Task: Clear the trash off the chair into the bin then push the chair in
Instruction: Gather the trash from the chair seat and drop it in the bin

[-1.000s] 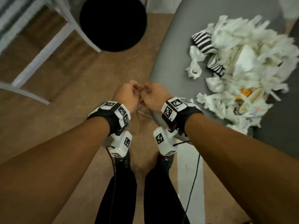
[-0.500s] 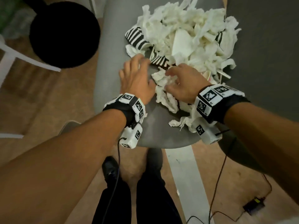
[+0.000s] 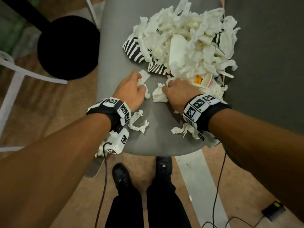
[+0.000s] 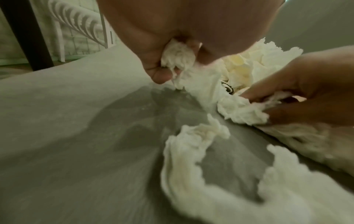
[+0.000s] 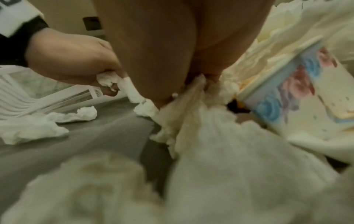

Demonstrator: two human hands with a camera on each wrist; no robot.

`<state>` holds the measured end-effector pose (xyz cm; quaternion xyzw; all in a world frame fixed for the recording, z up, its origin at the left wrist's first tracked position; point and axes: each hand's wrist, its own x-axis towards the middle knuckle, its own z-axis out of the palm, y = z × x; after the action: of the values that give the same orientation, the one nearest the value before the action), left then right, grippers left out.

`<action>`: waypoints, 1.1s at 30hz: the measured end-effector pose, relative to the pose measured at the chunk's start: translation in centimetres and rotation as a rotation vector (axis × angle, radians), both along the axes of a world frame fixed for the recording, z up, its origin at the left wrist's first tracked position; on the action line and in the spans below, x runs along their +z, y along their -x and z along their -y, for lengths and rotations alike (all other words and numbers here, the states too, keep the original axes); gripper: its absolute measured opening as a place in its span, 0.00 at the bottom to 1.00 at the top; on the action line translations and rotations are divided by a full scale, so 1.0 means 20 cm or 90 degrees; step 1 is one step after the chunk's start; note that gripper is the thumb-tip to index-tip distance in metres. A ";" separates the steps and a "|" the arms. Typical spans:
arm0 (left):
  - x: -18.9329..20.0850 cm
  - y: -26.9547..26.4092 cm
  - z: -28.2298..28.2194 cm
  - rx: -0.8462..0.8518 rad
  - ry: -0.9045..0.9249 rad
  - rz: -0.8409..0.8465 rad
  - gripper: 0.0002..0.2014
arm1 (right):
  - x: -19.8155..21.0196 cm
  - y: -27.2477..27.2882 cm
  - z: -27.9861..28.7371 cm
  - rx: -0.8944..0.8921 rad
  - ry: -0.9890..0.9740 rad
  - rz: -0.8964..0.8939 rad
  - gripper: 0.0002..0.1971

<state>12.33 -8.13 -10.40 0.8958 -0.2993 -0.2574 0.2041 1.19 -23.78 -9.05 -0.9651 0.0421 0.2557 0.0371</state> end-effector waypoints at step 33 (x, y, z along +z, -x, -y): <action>0.10 0.10 -0.54 0.155 0.123 -0.025 0.14 | 0.33 -0.27 -0.44 -0.494 -0.428 0.249 0.34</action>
<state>10.41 2.66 -8.47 0.8963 -0.2080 -0.2182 0.3251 6.65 -14.95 -2.43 -0.8432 0.3035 0.0381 0.4421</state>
